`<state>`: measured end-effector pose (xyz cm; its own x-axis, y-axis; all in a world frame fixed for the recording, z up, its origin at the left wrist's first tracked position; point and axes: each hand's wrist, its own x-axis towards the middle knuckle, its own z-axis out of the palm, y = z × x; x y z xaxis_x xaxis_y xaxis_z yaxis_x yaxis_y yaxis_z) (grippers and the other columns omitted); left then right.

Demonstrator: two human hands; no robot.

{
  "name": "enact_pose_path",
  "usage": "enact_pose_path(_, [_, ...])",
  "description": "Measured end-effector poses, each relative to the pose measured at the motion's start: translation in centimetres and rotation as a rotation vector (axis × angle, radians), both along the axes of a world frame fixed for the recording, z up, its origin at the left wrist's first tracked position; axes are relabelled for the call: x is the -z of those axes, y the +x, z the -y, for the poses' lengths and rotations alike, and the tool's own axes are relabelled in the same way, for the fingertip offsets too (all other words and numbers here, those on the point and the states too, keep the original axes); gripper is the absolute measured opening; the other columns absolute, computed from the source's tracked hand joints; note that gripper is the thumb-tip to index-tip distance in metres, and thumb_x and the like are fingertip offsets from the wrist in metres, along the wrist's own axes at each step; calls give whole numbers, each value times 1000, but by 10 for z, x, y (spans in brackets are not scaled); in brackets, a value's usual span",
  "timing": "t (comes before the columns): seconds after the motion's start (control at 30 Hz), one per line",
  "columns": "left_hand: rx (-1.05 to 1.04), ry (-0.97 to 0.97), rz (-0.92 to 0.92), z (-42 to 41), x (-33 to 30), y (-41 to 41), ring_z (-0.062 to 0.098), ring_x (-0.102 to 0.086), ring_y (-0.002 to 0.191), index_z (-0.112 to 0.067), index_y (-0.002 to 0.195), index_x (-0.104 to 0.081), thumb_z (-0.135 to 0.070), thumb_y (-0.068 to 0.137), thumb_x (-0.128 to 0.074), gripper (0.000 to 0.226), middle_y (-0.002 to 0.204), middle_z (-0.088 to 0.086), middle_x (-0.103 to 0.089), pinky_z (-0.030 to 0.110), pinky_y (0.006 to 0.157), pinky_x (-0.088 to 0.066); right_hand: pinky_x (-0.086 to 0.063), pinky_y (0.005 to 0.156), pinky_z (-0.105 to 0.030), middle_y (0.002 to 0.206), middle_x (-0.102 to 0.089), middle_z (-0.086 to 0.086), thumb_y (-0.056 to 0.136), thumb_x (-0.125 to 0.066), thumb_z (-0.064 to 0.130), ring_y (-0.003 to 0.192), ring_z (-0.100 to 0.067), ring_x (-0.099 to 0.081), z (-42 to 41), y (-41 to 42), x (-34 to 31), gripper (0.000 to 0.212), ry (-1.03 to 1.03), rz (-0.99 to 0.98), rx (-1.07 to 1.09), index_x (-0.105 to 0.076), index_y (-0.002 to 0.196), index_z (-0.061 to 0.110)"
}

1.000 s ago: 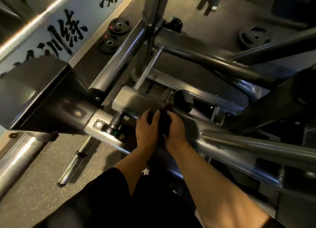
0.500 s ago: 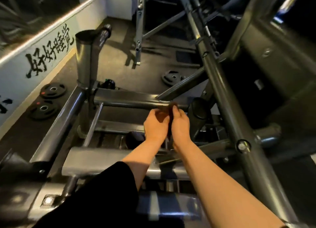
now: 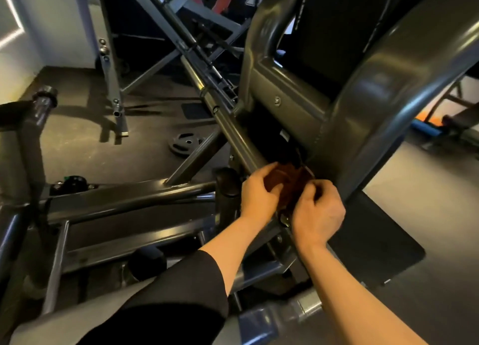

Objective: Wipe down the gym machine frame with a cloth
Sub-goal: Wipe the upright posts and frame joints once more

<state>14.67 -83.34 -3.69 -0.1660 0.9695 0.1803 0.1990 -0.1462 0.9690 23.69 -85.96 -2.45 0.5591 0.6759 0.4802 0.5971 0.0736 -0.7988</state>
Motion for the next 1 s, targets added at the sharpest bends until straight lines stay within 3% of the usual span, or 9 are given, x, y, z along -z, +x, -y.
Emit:
enact_pose_path(0.13, [58,17,-463,-15,-13,21,25,-62,111,-17,118,-67,-16,84,-65,34,115,7,-69,34,96,-48,-40,68,-33,88,-62,-11,89,-50,18,85,-28,-56,5,25,3,17,-105,-7,42,-64,86,10])
enact_pose_path(0.27, [105,60,-788,-11,-27,24,28,-63,102,-13,114,-59,-24,85,-63,31,108,10,-67,35,80,-48,-37,70,-28,88,-60,-4,91,-52,8,78,-16,-53,5,24,1,12,-110,-96,-7,-61,83,11])
enact_pose_path(0.43, [106,229,-681,21,-12,24,23,-64,98,-20,109,-59,-28,83,-68,29,103,1,-68,37,80,-51,-42,70,-27,82,-60,-3,91,-53,6,76,-11,-55,4,26,2,15,-64,-204,-42,-60,79,13])
enact_pose_path(0.5, [141,276,-677,28,-7,34,23,-63,100,-20,115,-57,-24,86,-66,31,106,1,-67,38,82,-51,-44,71,-29,82,-61,-3,91,-54,7,77,-12,-56,4,27,4,15,-55,-205,-38,-61,80,13])
enact_pose_path(0.57, [134,262,-705,25,-8,42,24,-60,105,-20,123,-53,-22,90,-63,35,113,2,-64,38,84,-50,-46,75,-28,86,-63,-3,92,-54,8,80,-9,-56,5,29,4,13,-52,-229,-39,-63,84,13])
enact_pose_path(0.67, [94,224,-702,19,-12,44,27,-57,107,-16,120,-50,-22,89,-65,36,116,6,-58,39,83,-49,-43,74,-20,94,-63,-2,95,-51,10,84,-5,-56,7,31,3,16,-59,-262,-63,-66,91,12])
enact_pose_path(0.8, [-26,162,-491,11,-17,35,30,-59,105,-10,115,-50,-14,89,-63,29,114,11,-59,38,84,-46,-45,77,-29,94,-62,-5,98,-49,17,83,-11,-57,8,28,2,17,-64,-264,-67,-63,90,14])
enact_pose_path(0.9, [9,87,-325,-1,-25,35,29,-61,107,-9,115,-55,-13,88,-66,29,111,11,-65,33,88,-45,-41,72,-25,91,-60,-3,99,-49,20,80,-7,-55,8,26,0,15,-80,-239,-61,-60,89,15])
enact_pose_path(1.0, [89,95,-394,2,-23,39,25,-63,105,-15,115,-58,-20,86,-69,31,109,6,-68,33,89,-47,-42,70,-24,90,-59,-3,98,-50,22,80,-9,-55,6,26,0,15,-88,-232,-60,-58,88,14])
